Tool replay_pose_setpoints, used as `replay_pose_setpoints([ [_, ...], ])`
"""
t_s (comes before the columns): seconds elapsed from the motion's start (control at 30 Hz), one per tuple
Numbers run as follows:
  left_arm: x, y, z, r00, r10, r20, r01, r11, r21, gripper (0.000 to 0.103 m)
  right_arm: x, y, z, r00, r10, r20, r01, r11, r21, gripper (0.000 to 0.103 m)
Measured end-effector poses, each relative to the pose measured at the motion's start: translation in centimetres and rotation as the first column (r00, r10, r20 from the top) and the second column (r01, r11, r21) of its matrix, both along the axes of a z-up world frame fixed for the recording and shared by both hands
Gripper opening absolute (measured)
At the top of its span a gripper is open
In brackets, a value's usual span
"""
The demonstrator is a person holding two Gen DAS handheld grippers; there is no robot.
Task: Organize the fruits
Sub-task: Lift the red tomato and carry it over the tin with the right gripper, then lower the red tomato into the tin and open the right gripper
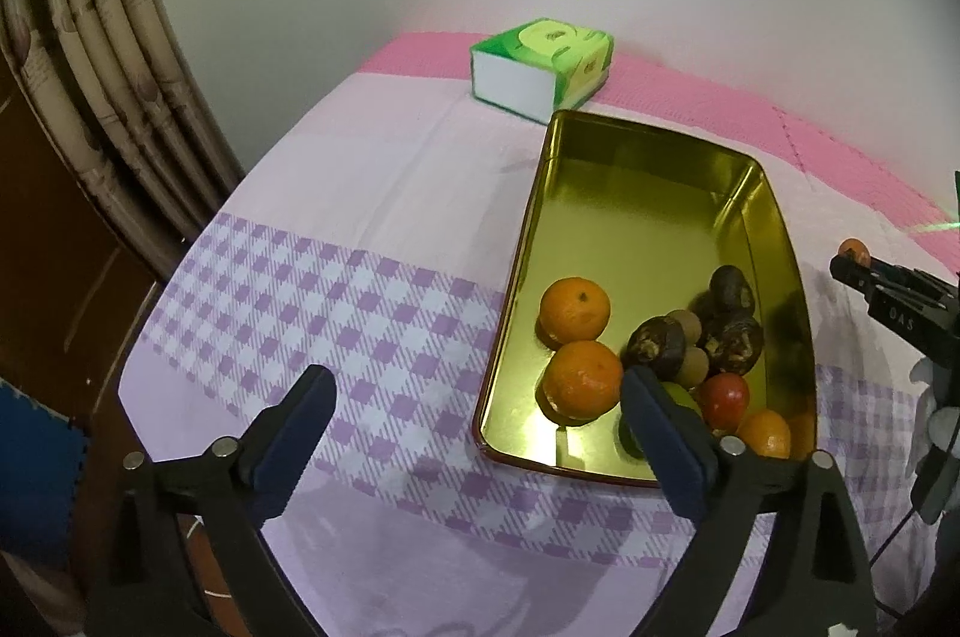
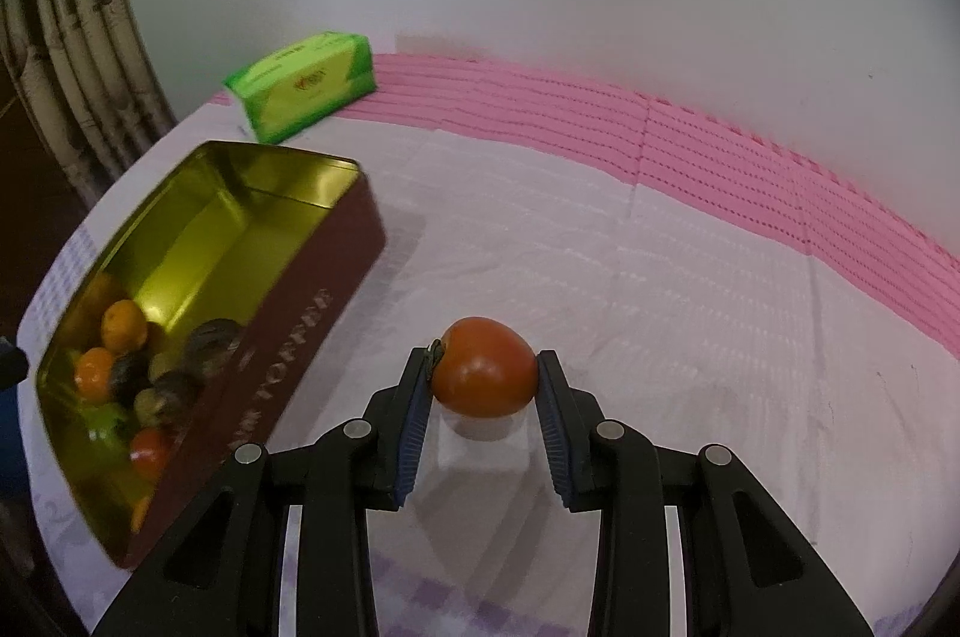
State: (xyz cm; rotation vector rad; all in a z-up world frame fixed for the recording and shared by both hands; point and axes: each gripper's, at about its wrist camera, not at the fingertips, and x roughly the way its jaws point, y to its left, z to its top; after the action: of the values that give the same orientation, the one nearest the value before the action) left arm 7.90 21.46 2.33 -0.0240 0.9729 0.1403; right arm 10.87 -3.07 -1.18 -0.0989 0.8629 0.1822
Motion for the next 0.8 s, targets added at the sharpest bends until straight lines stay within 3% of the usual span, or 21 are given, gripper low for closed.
replay_pose_setpoints([
  [0.4, -0.5, 0.2, 1.0, 1.0, 0.003, 0.024, -0.003, 1.0, 0.008, 0.102, -3.2, 5.1, 3.1, 0.991, 0.127, 0.04, -0.128, 0.991, 0.036, 0.035],
  [0.8, -0.5, 0.0, 0.9, 1.0, 0.003, -0.002, -0.003, 0.999, 0.033, 0.102, -4.5, 11.6, 1.8, 0.965, 0.264, -0.004, -0.264, 0.964, 0.032, 0.036],
])
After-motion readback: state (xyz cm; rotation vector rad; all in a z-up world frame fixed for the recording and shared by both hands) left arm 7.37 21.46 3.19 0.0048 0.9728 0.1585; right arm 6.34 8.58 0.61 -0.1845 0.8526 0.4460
